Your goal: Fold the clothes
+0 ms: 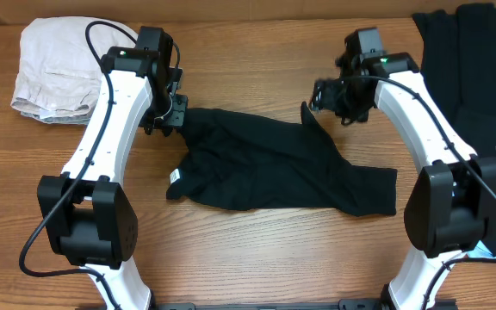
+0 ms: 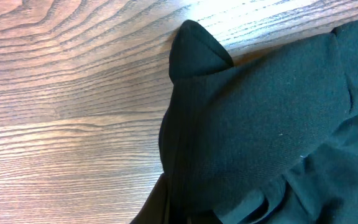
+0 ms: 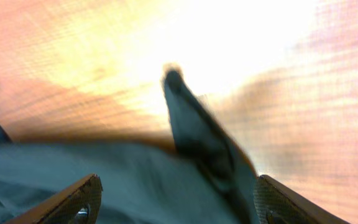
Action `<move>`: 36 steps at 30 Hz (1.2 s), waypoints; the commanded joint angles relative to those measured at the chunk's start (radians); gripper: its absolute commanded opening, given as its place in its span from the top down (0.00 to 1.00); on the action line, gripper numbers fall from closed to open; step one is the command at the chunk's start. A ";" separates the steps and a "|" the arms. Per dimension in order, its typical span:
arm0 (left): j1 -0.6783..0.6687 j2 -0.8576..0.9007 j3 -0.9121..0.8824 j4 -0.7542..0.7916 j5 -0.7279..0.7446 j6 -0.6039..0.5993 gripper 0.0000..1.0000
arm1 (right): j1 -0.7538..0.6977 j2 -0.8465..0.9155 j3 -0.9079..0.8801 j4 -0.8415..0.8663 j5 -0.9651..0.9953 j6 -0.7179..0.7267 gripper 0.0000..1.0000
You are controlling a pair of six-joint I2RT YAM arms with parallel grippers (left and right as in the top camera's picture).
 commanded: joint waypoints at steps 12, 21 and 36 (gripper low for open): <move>0.004 0.008 -0.008 0.006 -0.014 -0.016 0.96 | 0.097 0.146 0.009 0.186 0.133 -0.070 0.28; 0.004 0.008 -0.008 0.008 -0.014 -0.019 0.96 | 0.117 0.220 0.008 0.204 0.185 -0.069 0.39; 0.005 0.008 -0.005 0.053 -0.045 -0.019 0.96 | 0.033 0.194 0.050 0.187 0.244 -0.022 0.96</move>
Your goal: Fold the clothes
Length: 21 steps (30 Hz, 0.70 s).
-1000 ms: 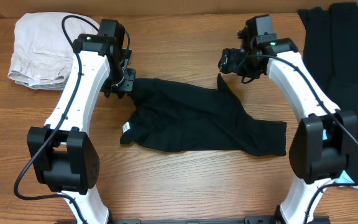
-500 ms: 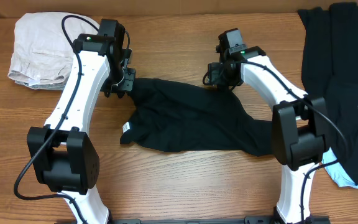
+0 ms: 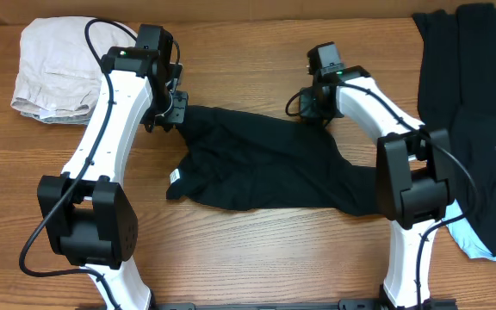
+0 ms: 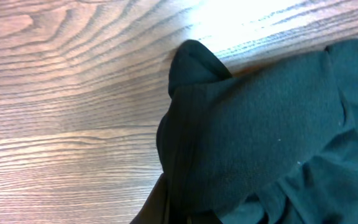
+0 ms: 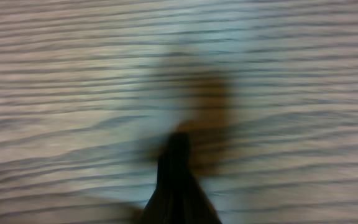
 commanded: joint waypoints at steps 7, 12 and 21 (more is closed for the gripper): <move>0.049 0.004 0.131 -0.045 -0.069 -0.045 0.96 | -0.165 -0.199 0.223 -0.220 -0.024 0.038 0.96; 0.086 0.004 0.298 -0.098 -0.069 -0.049 0.96 | -0.232 -0.309 0.309 -0.321 -0.024 0.035 0.96; 0.093 0.004 0.546 -0.154 -0.069 -0.048 0.96 | -0.335 -0.468 0.322 -0.396 -0.050 0.035 0.96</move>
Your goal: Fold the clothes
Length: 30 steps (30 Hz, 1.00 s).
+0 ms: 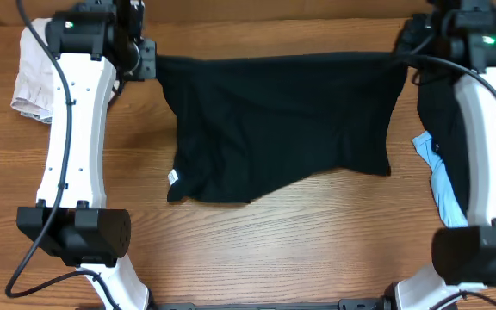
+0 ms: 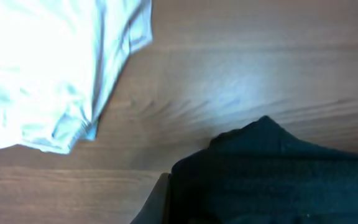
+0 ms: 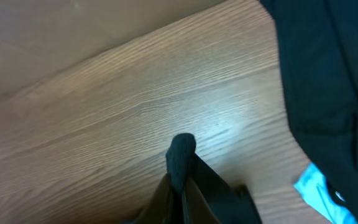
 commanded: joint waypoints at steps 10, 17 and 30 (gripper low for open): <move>0.003 0.004 0.141 -0.177 0.194 -0.054 0.96 | -0.089 -0.092 -0.013 -0.263 -0.099 0.000 0.96; -0.012 0.005 -0.161 -0.237 0.168 -0.090 0.96 | -0.082 -0.092 -0.223 -0.347 -0.117 0.000 0.96; 0.008 -0.003 -0.168 -0.081 0.129 -0.104 0.96 | -0.088 -0.142 -0.285 -0.114 -0.166 -0.058 0.96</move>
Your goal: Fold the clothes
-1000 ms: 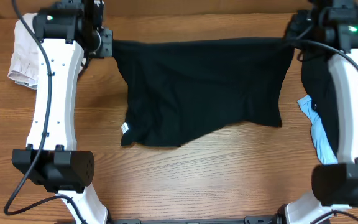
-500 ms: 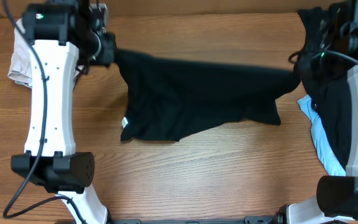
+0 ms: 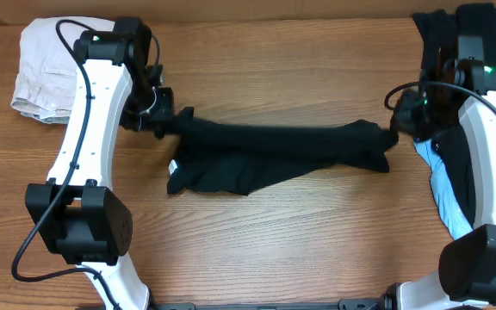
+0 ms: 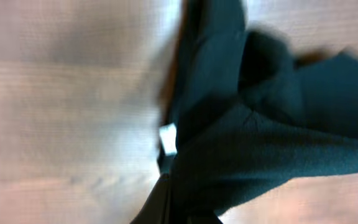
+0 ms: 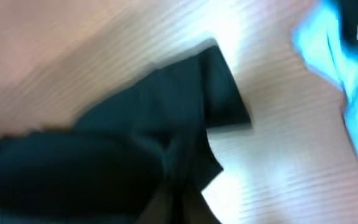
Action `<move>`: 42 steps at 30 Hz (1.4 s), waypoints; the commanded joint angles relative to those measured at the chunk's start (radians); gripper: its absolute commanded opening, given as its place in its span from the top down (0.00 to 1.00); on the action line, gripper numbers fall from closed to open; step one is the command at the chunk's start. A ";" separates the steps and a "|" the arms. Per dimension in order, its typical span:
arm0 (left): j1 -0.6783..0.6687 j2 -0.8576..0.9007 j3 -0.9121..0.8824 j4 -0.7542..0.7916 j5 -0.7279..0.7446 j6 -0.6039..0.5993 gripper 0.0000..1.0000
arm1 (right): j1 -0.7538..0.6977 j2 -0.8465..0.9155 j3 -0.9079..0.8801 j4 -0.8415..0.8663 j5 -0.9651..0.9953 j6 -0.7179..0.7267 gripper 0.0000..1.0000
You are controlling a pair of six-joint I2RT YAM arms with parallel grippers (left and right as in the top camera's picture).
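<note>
A black garment [image 3: 274, 146] stretches as a long bunched band across the middle of the wooden table [image 3: 257, 241], with its lower flap lying on the wood. My left gripper [image 3: 169, 123] is shut on its left end and my right gripper [image 3: 394, 131] on its right end. The left wrist view shows the dark cloth [image 4: 260, 143] running out of the left gripper [image 4: 179, 214], and a small white label [image 4: 166, 138] on it. The right wrist view is blurred, with cloth [image 5: 123, 149] pinched in the right gripper [image 5: 179, 211].
A folded beige garment [image 3: 54, 69] lies at the back left. More black clothes [image 3: 455, 52] and a light blue garment [image 3: 450, 202] lie along the right edge, close by the right arm. The blue garment [image 5: 347, 68] also shows in the right wrist view.
Both grippers have come from the table's far edge toward the middle, still holding the garment's ends. The garment was spread wide as a sheet; it is now bunched into a narrow band.
The garment lay crumpled mid-table, my left gripper on its left corner and my right gripper open by the upstanding right corner. Then the right gripper was shut on that corner. Then the garment was stretched wide at the far edge, and now hangs bunched over mid-table.
</note>
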 commanded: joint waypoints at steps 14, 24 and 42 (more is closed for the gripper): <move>0.043 -0.027 1.046 0.169 -0.175 0.068 0.96 | -0.020 -0.060 0.846 -0.010 0.034 -0.117 0.96; 0.043 -0.202 1.210 0.132 -0.277 0.097 0.96 | -0.063 -0.143 1.182 -0.259 0.076 -0.135 0.96; 0.043 -0.111 1.111 0.081 -0.365 0.108 0.96 | -0.066 -0.064 1.185 -0.319 0.105 -0.136 0.96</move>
